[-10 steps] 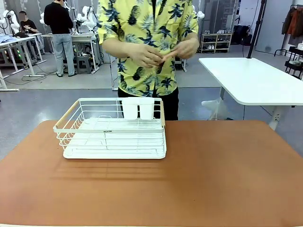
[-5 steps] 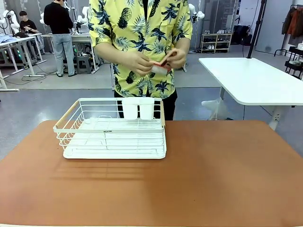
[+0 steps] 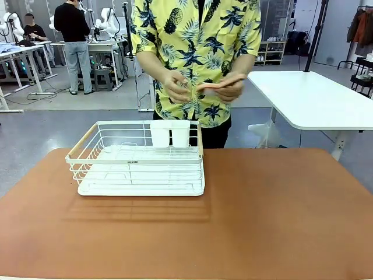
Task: Clean the table.
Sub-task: Pick up the Lint Roller when the human hands it over.
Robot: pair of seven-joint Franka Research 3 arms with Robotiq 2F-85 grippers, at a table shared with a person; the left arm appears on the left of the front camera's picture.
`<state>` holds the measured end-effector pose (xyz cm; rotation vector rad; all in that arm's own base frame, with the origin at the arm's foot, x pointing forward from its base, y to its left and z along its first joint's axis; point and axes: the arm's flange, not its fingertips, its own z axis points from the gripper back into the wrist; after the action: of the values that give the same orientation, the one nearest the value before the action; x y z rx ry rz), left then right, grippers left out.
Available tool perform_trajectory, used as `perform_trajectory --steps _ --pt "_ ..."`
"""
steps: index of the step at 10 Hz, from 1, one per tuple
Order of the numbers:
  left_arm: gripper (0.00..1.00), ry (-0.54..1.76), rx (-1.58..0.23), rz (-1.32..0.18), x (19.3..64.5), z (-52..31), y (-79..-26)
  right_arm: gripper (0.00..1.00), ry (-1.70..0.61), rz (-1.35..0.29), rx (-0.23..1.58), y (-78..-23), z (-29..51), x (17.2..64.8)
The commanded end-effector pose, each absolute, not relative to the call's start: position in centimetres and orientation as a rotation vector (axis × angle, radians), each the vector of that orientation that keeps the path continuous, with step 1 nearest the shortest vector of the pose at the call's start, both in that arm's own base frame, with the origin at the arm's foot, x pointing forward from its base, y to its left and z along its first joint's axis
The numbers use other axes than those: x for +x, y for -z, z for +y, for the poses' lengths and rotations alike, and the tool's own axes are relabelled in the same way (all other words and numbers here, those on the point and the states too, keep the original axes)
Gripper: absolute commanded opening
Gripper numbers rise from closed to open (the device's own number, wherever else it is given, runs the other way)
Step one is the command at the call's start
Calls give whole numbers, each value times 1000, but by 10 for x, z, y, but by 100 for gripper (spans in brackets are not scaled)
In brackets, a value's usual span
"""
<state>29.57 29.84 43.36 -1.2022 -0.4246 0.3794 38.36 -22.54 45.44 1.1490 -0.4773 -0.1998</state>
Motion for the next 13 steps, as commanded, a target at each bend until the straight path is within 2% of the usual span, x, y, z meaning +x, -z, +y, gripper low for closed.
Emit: perform_trajectory --steps 1,13 --pt "100 -379 -1211 -434 293 298 -433 100 198 -481 1152 -456 -225 383" --pt "100 -379 -1211 -434 293 298 -433 100 198 -481 1152 -456 -225 383"
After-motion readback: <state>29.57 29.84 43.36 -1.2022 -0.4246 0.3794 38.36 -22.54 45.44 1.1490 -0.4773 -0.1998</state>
